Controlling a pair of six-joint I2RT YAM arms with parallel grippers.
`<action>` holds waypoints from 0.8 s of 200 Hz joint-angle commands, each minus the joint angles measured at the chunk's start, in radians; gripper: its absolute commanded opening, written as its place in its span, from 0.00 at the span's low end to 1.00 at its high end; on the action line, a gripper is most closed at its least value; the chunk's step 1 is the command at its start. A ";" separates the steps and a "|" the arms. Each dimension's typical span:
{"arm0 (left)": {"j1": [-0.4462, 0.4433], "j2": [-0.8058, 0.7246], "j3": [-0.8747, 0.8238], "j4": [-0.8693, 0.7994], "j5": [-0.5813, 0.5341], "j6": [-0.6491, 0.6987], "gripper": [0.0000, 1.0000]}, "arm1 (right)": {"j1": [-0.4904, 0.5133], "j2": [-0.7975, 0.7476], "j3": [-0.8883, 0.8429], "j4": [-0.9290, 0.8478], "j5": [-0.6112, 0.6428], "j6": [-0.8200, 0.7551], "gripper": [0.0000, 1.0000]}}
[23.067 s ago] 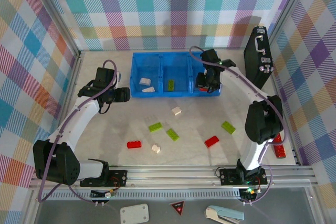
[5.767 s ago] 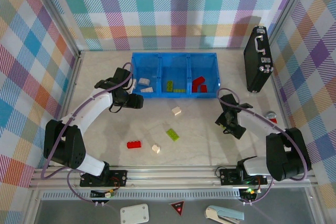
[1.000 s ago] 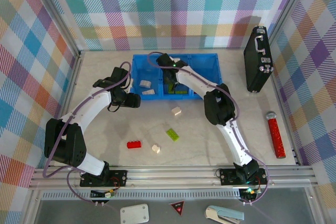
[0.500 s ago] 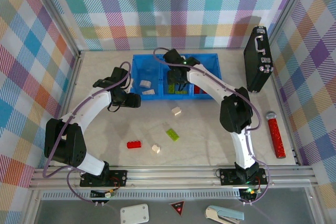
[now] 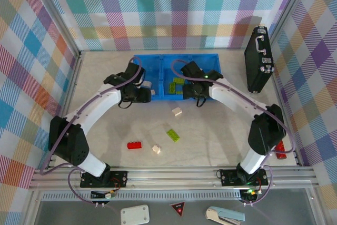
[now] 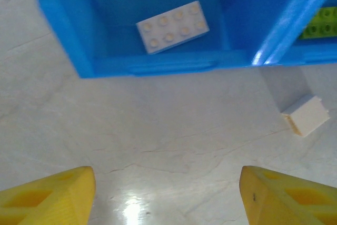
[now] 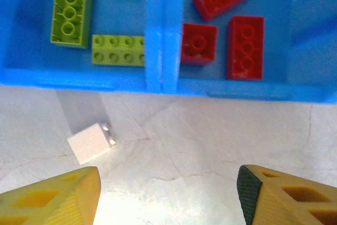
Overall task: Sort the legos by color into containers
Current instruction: Pick up the lego from the center of the table.
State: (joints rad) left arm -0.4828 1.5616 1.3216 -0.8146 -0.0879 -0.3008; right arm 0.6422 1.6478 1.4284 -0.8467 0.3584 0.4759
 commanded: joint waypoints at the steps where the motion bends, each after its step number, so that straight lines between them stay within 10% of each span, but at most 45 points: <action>1: -0.059 0.059 0.050 -0.045 -0.078 -0.132 0.72 | -0.034 -0.095 -0.086 0.022 0.016 0.032 0.70; 160: -0.324 0.505 0.334 -0.003 -0.183 -0.536 0.69 | -0.219 -0.547 -0.474 0.021 0.043 0.028 0.70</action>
State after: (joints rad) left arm -0.7864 2.0277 1.6104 -0.7654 -0.2333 -0.7677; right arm 0.4324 1.1320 0.9691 -0.8143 0.3836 0.4931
